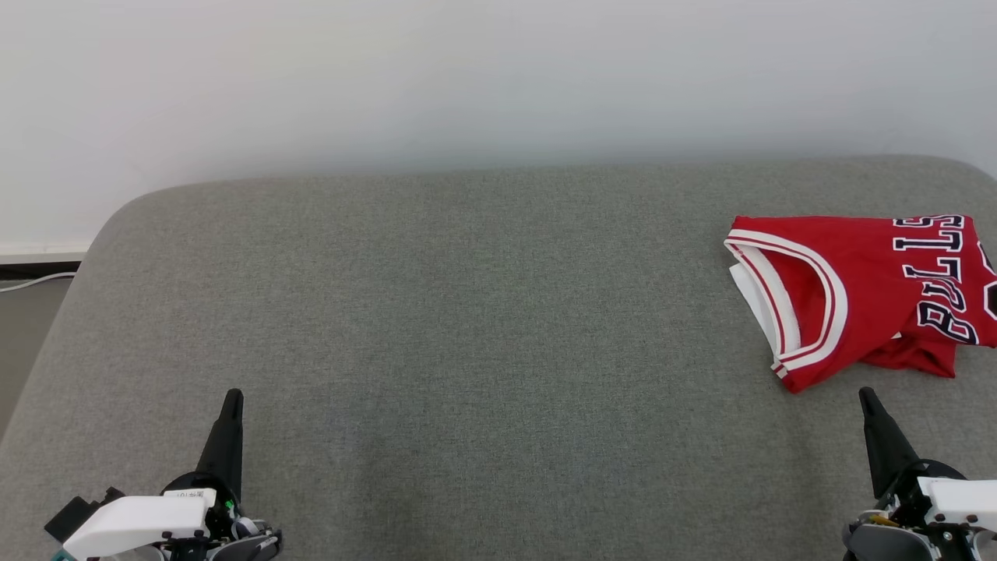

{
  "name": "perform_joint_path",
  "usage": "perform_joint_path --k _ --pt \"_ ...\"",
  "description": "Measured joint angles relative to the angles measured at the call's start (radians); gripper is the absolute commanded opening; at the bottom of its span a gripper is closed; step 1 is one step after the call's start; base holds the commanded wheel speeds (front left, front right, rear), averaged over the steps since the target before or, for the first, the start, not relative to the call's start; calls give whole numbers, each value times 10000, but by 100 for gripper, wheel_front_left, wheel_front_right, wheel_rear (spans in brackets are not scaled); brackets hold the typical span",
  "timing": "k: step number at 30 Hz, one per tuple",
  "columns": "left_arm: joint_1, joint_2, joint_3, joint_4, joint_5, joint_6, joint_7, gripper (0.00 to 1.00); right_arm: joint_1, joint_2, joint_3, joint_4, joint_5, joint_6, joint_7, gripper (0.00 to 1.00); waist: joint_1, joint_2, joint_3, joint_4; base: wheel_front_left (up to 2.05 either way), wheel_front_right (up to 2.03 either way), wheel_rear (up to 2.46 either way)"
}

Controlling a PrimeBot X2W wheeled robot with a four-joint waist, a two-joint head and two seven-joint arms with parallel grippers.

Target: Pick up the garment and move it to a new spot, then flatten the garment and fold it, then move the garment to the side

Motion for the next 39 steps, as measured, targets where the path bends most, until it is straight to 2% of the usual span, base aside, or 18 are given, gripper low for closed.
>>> perform_joint_path --k 39 --pt "0 -12 25 2 4 0 2 0 -1 69 -42 6 -17 0 58 0 0 0 0 0 0 0 0"
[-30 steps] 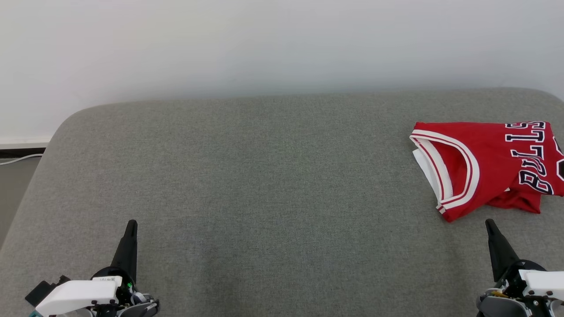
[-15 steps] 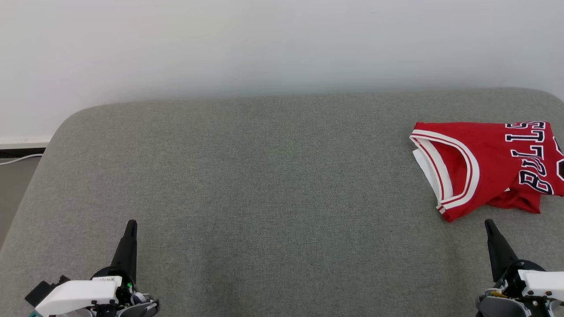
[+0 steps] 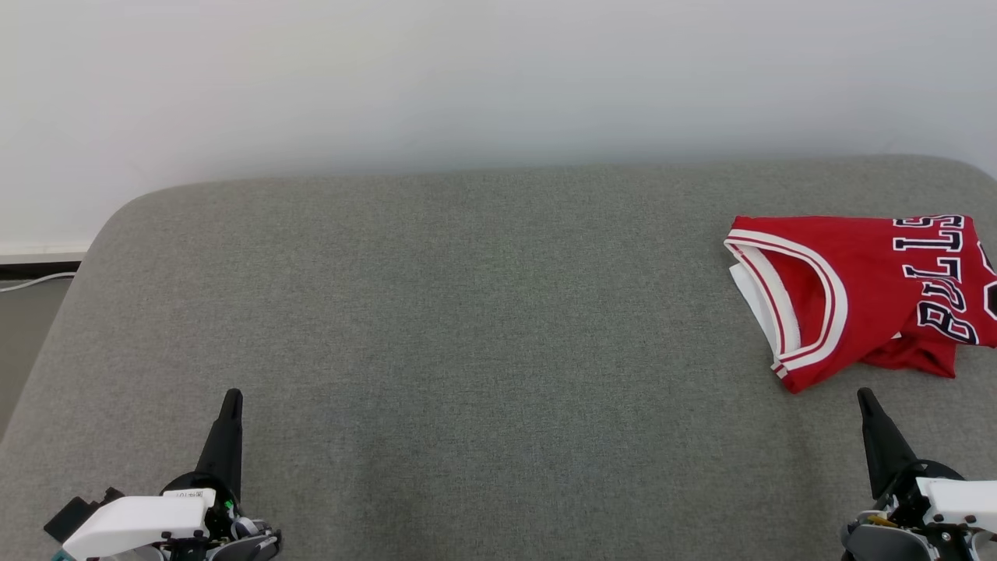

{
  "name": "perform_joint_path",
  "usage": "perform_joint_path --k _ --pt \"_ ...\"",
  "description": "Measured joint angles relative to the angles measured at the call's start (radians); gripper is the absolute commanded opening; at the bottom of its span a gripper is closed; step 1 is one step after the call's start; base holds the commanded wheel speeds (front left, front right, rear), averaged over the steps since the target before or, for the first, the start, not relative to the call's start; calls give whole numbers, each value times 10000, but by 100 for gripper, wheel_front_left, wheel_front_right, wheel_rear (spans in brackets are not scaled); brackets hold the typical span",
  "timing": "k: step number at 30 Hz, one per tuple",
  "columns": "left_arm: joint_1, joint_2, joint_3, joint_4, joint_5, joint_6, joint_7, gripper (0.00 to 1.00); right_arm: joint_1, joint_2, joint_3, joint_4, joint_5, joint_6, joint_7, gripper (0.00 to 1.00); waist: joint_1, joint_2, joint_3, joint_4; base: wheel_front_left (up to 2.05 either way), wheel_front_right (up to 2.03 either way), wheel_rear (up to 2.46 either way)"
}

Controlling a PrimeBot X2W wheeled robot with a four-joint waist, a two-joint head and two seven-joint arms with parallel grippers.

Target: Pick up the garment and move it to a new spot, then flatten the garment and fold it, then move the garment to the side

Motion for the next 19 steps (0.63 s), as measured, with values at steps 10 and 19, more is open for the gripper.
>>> perform_joint_path --k 10,19 --pt "0 -2 4 0 4 0 0 0 0 6 -8 0 -13 0 2 0 0 0 0 0 0 0 0" --pt "0 -6 6 0 10 0 0 0 0 10 -12 2 -13 0 13 0 0 0 0 0 0 0 0"
